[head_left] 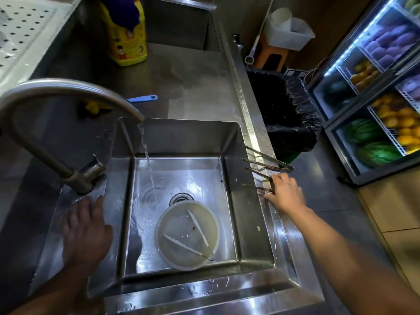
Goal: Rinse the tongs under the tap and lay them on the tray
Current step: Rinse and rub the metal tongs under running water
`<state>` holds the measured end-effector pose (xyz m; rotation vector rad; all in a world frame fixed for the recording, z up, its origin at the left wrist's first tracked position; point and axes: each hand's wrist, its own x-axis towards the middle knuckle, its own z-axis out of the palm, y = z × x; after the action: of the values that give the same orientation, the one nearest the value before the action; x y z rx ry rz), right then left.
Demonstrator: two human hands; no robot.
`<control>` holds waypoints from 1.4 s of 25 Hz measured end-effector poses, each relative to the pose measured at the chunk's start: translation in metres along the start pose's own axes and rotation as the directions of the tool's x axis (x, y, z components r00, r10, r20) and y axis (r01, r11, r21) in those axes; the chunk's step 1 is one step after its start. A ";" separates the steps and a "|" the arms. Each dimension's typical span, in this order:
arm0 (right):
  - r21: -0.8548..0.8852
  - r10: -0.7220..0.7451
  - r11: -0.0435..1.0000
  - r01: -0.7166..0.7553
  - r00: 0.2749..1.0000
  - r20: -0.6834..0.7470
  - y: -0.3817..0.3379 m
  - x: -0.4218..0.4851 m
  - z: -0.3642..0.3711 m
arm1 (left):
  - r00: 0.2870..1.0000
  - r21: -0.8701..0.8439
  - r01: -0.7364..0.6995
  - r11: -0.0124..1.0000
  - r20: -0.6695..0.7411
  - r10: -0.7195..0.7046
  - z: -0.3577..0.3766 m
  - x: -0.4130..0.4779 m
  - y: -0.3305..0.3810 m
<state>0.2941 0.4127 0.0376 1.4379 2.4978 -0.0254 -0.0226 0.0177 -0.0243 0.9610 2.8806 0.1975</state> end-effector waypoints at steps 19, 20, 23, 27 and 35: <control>0.952 -0.161 0.256 -0.166 0.964 0.211 -0.208 -0.125 -0.040 | 0.789 -0.837 0.456 0.302 0.538 0.299 -0.068 -0.039 0.126; 0.952 -0.180 0.254 -0.174 0.958 0.223 -0.215 -0.128 -0.038 | 0.797 -0.841 0.456 0.292 0.532 0.285 -0.069 -0.040 0.136; 0.944 -0.279 0.246 -0.218 0.917 0.284 -0.219 -0.129 -0.039 | 0.879 -0.863 0.311 0.397 0.420 0.224 -0.073 -0.039 0.140; 0.944 -0.167 0.305 -0.128 0.968 0.186 -0.205 -0.108 -0.064 | 0.912 -0.887 0.277 0.369 0.364 0.190 -0.070 -0.031 0.129; 0.971 -0.208 -0.128 -0.204 0.962 0.174 -0.229 -0.083 -0.091 | 0.915 -0.872 0.294 0.391 0.375 0.148 -0.059 -0.027 0.133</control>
<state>0.1189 0.2384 0.1185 1.4628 1.8790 -2.5427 0.0692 0.1017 0.0555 0.5009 1.8514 1.2779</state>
